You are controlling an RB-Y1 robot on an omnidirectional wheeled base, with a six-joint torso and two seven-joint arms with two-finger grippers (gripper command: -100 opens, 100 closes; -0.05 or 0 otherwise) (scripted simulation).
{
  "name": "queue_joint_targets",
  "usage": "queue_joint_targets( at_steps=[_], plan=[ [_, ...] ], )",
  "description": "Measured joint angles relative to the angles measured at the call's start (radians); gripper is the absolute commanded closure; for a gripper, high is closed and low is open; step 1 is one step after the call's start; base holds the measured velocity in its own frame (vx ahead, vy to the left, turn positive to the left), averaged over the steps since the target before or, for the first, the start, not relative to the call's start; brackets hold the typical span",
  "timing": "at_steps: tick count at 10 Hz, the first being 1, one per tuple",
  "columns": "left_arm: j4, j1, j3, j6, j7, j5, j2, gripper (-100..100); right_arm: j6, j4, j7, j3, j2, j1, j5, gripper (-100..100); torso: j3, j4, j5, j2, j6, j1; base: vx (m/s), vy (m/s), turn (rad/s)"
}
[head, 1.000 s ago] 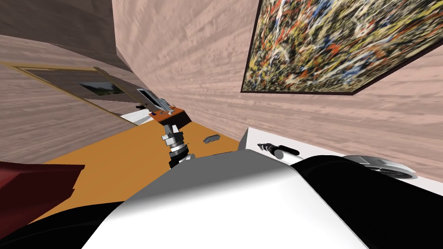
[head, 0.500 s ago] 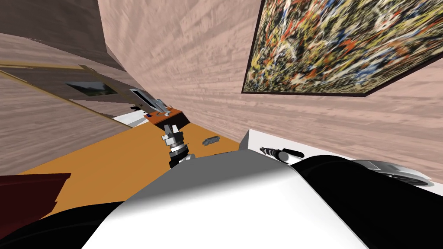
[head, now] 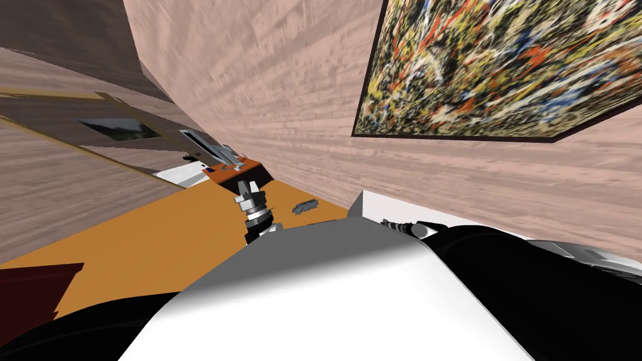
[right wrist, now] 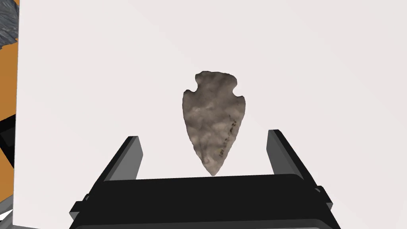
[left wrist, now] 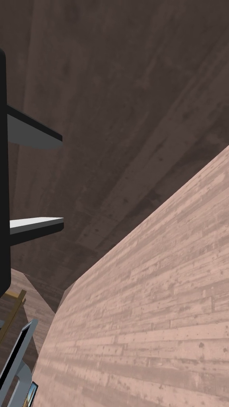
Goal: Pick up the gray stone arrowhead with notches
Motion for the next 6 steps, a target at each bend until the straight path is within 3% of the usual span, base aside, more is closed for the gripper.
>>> queue_joint_targets(
  at_steps=[6],
  plan=[
    [0.000, 0.000, 0.000, 0.000, 0.000, 0.000, 0.000, 0, 0.134, 0.082, -0.059, -0.043, -0.024, 0.024, -0.046, -100, 0.000, 0.000, 0.000, 0.000, 0.000, 0.000, 0.110, -0.010, -0.024]
  ],
)
